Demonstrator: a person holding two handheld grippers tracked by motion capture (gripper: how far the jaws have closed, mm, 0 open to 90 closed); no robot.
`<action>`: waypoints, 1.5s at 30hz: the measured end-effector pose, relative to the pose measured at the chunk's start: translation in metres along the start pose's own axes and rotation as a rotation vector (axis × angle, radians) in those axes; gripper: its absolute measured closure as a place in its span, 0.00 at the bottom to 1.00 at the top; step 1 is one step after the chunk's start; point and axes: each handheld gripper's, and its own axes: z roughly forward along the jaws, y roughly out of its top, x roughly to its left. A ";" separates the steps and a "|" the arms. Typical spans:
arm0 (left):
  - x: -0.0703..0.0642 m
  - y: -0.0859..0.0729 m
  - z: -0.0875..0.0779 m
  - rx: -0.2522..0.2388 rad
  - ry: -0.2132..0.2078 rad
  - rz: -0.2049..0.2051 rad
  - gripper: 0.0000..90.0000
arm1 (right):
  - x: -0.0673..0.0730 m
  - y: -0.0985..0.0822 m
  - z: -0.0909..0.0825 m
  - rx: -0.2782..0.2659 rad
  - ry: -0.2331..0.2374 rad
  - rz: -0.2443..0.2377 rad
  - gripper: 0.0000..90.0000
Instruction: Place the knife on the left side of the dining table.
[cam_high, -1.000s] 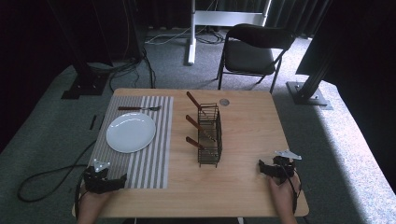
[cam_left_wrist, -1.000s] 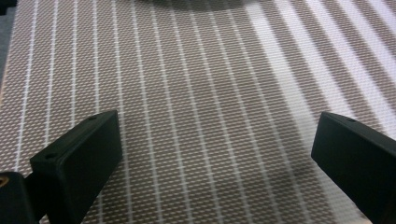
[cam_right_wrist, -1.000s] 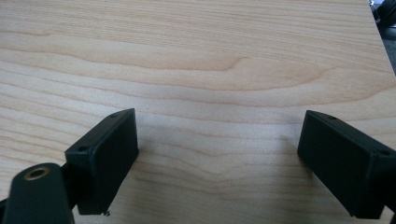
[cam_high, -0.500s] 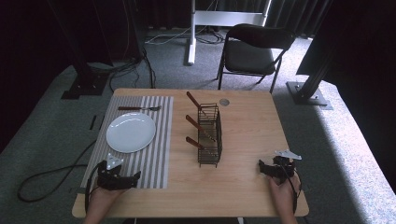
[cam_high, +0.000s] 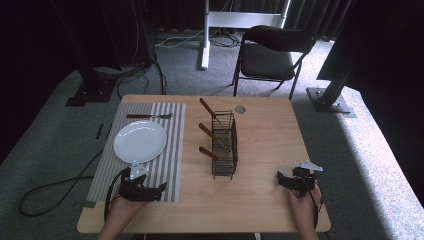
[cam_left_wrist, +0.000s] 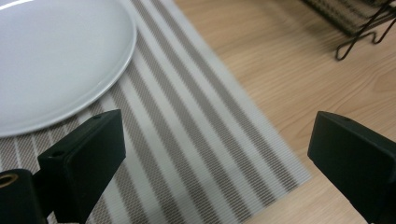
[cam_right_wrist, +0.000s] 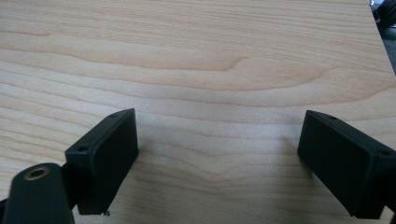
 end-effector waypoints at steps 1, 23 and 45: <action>-0.002 0.002 0.000 -0.008 -0.007 0.004 0.05 | 0.000 0.000 0.000 0.000 0.000 0.000 0.13; -0.046 0.059 0.008 -0.068 -0.146 0.104 0.05 | 0.000 0.000 0.000 -0.001 0.000 -0.001 0.13; -0.079 0.110 0.022 -0.148 -0.281 0.093 0.24 | 0.000 0.000 0.000 -0.002 -0.002 0.000 0.13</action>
